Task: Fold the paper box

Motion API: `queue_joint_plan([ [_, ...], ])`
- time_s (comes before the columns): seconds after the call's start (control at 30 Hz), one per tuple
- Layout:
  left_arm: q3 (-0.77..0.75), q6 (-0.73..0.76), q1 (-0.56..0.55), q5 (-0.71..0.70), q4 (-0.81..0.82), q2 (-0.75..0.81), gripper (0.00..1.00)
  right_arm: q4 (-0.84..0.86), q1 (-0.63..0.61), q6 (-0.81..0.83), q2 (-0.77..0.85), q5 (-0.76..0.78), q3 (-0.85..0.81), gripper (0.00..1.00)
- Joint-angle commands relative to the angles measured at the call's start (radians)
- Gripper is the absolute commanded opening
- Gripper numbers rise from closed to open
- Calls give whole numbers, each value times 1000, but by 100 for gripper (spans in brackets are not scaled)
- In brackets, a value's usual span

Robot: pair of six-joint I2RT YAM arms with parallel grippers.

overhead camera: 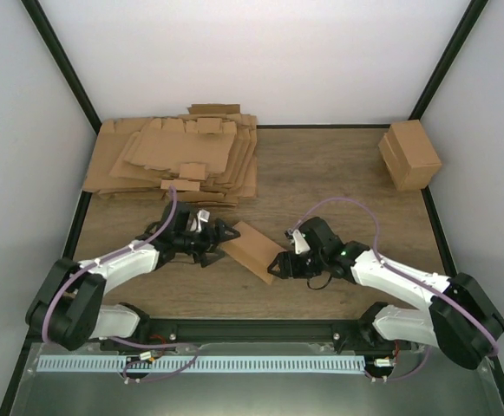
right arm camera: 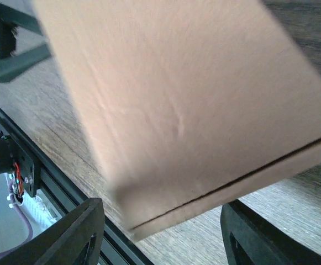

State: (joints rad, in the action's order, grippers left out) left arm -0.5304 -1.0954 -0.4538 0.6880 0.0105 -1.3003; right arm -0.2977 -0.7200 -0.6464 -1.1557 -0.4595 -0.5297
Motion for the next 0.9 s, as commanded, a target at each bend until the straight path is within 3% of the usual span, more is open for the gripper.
queue_joint_plan([
  [0.0,27,-77,-32,3,142,-53,100,-2,-2,13,-6,17,-26,60],
  [0.23,35,-93,-31,-32,164,-66,100,-1,-2,19,-11,7,-30,64],
  [0.3,19,-54,-32,-64,106,-57,100,-21,-2,19,12,42,-39,70],
  [0.43,-47,91,-26,-192,-89,-29,99,-45,58,6,58,45,-35,73],
  [0.53,-106,229,3,-215,-180,-73,89,-26,120,-27,58,-9,5,74],
  [0.7,-218,462,33,-214,-283,-198,58,69,122,-110,71,-61,61,74],
  [0.87,-227,573,32,-204,-252,-238,43,88,123,-121,81,-56,78,74],
])
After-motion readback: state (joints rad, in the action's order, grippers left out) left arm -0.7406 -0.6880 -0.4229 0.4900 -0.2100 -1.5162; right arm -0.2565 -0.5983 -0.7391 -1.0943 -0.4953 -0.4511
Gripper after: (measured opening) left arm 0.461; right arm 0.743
